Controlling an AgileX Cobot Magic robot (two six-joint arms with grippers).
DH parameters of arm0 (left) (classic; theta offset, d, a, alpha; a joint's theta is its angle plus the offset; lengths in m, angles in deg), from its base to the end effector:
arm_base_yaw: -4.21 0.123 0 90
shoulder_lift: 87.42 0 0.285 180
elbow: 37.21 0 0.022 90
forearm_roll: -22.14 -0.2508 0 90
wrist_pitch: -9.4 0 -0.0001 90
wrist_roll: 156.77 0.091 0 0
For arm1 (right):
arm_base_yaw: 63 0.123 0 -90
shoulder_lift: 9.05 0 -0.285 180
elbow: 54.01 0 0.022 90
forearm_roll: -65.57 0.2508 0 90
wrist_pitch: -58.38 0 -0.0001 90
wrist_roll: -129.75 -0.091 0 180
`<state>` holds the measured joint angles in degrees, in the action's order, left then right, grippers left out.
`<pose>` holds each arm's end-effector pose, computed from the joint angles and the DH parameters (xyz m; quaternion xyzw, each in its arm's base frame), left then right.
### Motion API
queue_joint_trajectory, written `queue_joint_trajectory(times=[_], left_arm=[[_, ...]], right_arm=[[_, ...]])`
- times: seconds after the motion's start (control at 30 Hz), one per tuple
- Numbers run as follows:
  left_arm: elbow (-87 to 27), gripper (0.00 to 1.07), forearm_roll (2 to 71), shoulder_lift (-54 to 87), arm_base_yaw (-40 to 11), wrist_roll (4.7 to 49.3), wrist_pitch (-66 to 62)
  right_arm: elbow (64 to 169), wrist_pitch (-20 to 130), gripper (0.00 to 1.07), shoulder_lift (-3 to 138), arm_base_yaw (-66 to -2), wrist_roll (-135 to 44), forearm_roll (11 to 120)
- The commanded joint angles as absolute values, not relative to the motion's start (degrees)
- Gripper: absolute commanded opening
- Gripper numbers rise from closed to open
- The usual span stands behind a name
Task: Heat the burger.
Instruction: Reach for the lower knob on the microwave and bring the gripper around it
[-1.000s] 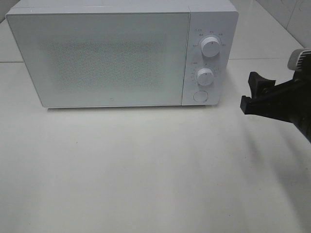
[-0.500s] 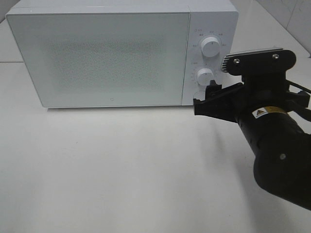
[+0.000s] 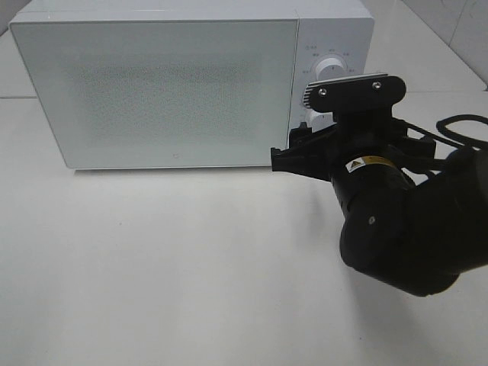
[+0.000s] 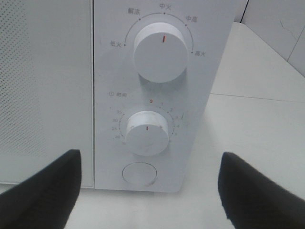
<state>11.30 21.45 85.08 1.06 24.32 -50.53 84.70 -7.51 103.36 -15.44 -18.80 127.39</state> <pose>-0.0051 0.0012 0.2788 0.0312 0.8472 -0.0035 0.5304 0.2505 0.1655 0.1553 -0.0056 0.7665 -0.0856 0.6364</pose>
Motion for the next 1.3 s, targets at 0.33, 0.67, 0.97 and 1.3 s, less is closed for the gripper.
queue_joint_trajectory(times=[0.33,0.67,0.97,1.3], left_arm=[[11.5,1.00,21.6,86.4,1.3,24.4,-50.1],[11.5,1.00,21.6,86.4,1.3,24.4,-50.1],[11.5,1.00,21.6,86.4,1.3,24.6,-50.1],[11.5,1.00,21.6,86.4,1.3,24.9,-50.1]], right_arm=[[89.1,-4.7,0.76,109.1,-23.1,-30.4,117.3],[93.8,-7.1,0.76,115.2,-25.1,-29.9,113.8],[97.4,-7.9,0.76,118.1,-26.1,-26.9,114.0],[98.4,-8.8,0.76,119.0,-27.4,-27.6,113.6]])
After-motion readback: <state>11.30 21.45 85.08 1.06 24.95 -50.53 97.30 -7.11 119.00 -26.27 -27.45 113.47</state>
